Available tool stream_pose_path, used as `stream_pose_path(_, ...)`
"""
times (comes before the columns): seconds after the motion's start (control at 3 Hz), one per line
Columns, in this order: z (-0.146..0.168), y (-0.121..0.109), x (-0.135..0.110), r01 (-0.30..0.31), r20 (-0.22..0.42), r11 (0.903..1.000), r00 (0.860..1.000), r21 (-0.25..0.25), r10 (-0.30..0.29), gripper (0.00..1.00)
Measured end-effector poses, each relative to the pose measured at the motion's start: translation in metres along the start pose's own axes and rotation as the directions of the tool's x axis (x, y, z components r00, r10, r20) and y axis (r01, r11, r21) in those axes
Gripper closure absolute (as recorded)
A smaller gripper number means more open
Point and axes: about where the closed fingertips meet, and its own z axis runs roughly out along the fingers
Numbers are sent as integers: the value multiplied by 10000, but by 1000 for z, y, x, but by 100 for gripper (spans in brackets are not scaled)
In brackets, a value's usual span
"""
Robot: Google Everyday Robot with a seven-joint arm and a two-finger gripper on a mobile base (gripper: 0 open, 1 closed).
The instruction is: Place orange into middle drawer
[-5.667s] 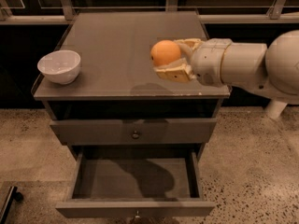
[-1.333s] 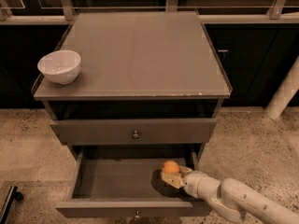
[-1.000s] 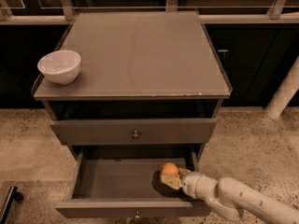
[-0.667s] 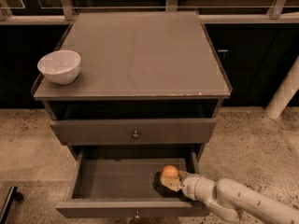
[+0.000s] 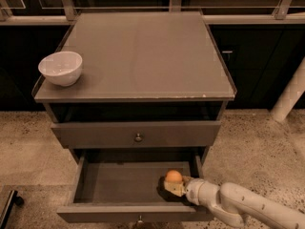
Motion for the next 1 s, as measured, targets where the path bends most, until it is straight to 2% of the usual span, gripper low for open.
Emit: stream_pose_path(1.0, 0, 0, 0, 0, 0, 10000, 10000, -1, 0, 13)
